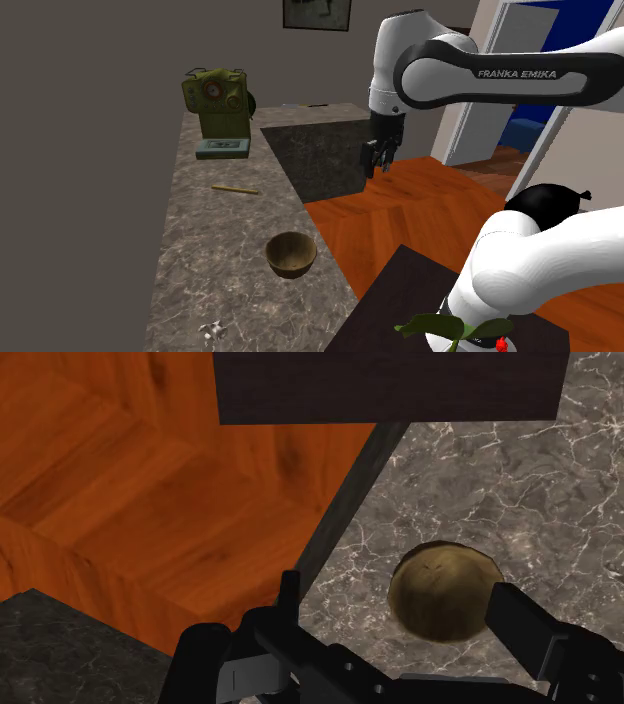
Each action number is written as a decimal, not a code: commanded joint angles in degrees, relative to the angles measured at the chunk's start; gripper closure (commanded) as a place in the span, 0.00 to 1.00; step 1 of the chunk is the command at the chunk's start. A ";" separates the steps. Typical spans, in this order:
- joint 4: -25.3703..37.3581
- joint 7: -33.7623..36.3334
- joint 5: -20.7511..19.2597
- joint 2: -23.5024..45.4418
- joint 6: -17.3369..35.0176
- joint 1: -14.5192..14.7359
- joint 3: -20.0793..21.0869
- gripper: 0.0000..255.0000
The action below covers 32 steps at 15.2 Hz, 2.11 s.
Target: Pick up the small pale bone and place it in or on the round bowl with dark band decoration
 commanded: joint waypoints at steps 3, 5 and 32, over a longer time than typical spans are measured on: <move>-1.32 1.88 1.23 1.54 2.58 0.93 1.69 0.00; -2.38 3.74 2.40 3.37 5.22 1.86 3.40 0.00; 10.37 33.14 -2.44 50.98 36.00 10.05 24.13 0.00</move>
